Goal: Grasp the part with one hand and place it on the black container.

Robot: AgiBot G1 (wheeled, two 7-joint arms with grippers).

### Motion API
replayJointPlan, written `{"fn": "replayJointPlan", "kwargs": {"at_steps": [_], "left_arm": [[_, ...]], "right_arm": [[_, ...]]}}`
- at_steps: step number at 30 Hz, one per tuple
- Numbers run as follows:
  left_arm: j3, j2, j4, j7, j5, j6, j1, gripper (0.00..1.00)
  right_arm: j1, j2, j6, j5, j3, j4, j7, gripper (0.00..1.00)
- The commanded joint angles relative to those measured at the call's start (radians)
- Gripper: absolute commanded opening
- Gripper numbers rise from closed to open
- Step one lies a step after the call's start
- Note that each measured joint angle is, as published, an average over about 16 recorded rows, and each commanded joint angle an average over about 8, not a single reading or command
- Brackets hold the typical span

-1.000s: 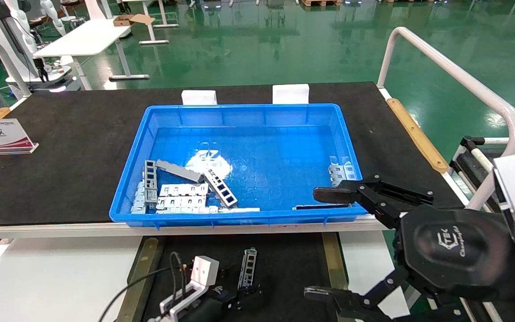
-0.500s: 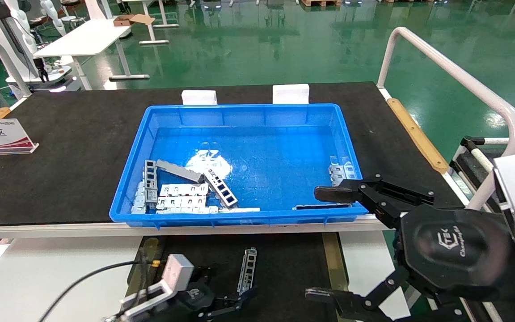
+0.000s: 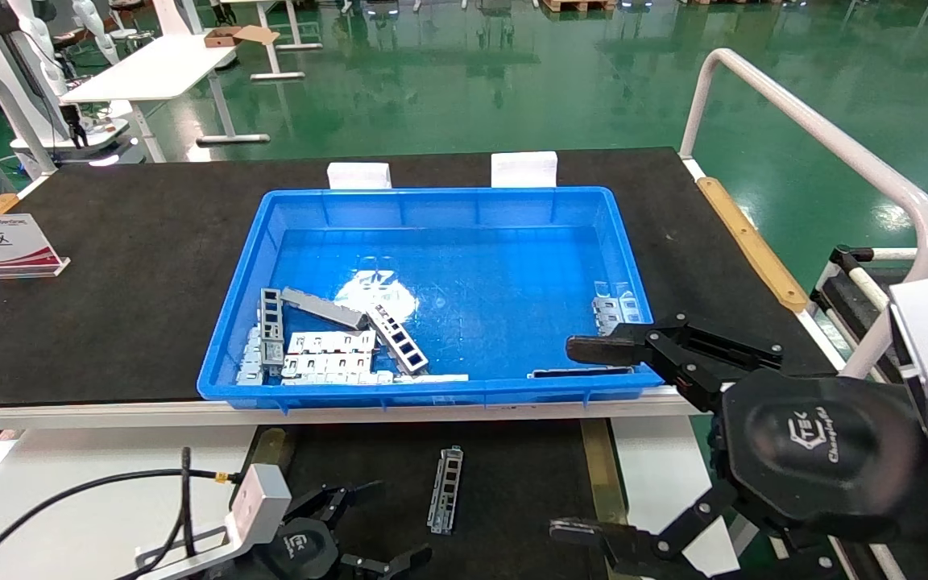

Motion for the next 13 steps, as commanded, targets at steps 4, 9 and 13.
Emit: {"fn": "replayJointPlan", "kwargs": {"at_steps": [4, 9, 13], "left_arm": [[-0.002, -0.065, -0.086, -0.013, 0.001, -0.002, 0.001, 1.0], [-0.013, -0.113, -0.146, -0.014, -0.008, -0.013, 0.005, 1.0], [-0.019, -0.13, -0.17, -0.012, -0.015, -0.02, 0.008, 1.0]], "right_arm": [[0.0, 0.0, 0.0, 0.0, 0.0, 0.0, 0.0, 1.0], [0.0, 0.0, 0.0, 0.0, 0.0, 0.0, 0.0, 1.0], [0.0, 0.0, 0.0, 0.0, -0.001, 0.0, 0.0, 1.0]]}}
